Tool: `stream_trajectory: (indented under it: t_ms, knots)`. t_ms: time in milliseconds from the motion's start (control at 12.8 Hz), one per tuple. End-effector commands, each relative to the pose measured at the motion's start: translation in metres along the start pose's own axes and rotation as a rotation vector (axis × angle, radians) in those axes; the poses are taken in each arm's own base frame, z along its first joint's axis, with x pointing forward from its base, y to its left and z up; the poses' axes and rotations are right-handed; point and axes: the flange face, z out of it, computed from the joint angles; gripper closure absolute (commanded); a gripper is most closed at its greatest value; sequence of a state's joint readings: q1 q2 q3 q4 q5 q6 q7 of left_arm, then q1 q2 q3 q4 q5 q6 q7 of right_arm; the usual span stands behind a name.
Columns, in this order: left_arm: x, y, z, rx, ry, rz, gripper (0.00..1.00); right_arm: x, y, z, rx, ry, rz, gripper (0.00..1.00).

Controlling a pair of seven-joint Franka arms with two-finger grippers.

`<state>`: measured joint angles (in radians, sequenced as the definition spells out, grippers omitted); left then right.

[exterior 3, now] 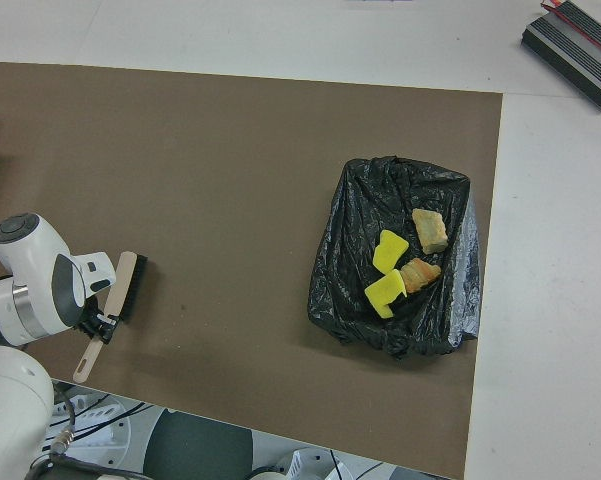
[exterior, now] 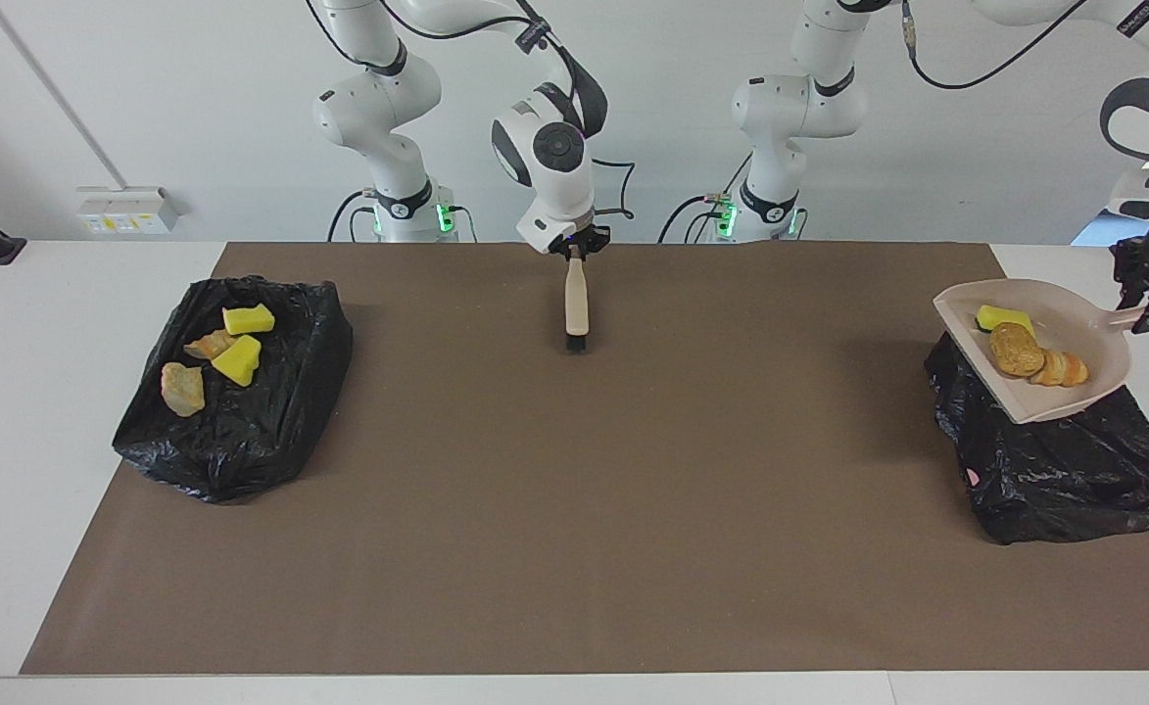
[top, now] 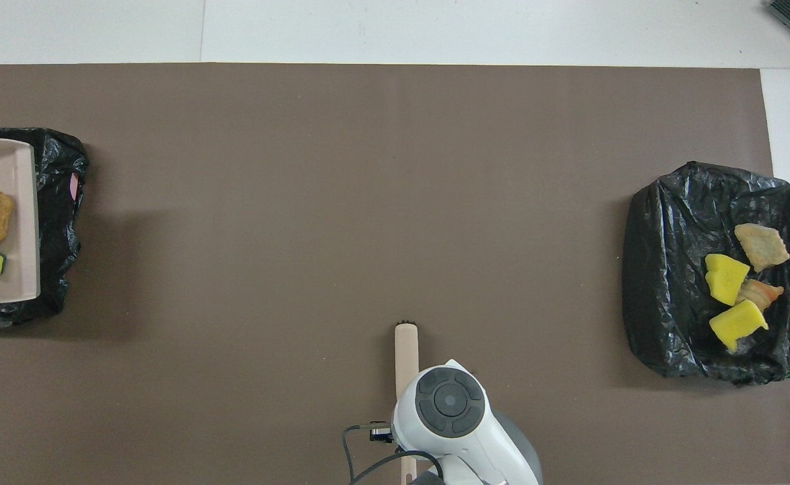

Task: Sweep and dump trash in bin
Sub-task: 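Carry the dustpan to the nearer black bag and tip it with the left gripper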

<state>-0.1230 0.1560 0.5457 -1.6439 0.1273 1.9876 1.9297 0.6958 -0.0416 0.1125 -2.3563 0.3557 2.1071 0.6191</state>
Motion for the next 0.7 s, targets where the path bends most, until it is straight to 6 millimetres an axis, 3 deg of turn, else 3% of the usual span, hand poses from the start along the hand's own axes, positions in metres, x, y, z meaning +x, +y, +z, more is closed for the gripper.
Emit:
stream_trajectory:
  t_ms: [0, 391, 469, 547, 625]
  knots:
    - [-0.02, -0.026, 0.007, 0.011, -0.064, 0.022, 1.0, -0.003, 0.008, 0.007, 0.012, -0.012, -0.034, 1.0]
    - [-0.025, -0.044, 0.028, 0.063, -0.216, 0.065, 1.0, -0.002, 0.008, 0.011, 0.007, -0.016, -0.036, 0.98]
    - [-0.031, -0.044, 0.03, 0.06, -0.278, 0.092, 1.0, -0.001, 0.008, 0.01, 0.011, -0.012, -0.031, 0.72]
    - [-0.042, -0.041, 0.036, 0.062, -0.32, 0.081, 1.0, -0.001, 0.008, 0.011, 0.009, -0.015, -0.037, 0.33]
    - [-0.047, -0.037, 0.048, 0.065, -0.33, 0.074, 1.0, -0.001, 0.006, 0.009, 0.01, -0.011, -0.045, 0.0]
